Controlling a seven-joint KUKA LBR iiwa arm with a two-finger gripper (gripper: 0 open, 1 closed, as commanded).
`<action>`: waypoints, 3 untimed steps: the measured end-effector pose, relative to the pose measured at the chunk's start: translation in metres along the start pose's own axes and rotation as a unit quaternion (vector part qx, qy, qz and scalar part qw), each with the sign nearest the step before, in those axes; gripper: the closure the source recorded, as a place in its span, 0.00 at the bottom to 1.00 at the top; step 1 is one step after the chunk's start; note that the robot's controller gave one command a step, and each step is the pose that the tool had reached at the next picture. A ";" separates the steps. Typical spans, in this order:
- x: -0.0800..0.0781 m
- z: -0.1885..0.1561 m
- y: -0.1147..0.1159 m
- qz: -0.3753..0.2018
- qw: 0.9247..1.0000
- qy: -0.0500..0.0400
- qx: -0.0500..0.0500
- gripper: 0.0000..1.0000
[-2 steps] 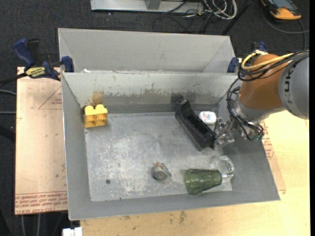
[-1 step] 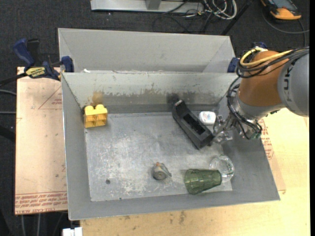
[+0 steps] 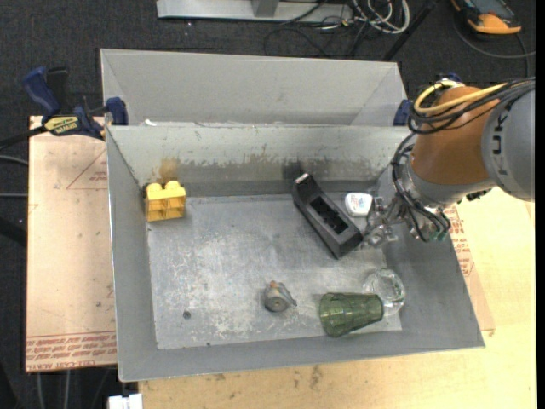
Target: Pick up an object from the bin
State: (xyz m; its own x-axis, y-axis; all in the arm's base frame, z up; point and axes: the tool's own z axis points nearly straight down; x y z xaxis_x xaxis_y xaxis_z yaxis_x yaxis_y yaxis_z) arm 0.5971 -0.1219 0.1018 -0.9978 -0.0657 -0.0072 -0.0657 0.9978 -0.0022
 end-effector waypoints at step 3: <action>-0.001 -0.072 0.024 0.107 0.994 0.004 -0.001 1.00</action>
Offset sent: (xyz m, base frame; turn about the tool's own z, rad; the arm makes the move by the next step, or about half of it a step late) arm 0.0173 0.0080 0.0411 0.2768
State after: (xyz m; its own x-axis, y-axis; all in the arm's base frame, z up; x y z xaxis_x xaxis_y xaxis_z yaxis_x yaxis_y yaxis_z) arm 0.5959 -0.0976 0.1735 -0.9888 0.1491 0.0006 0.1491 0.9888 0.0002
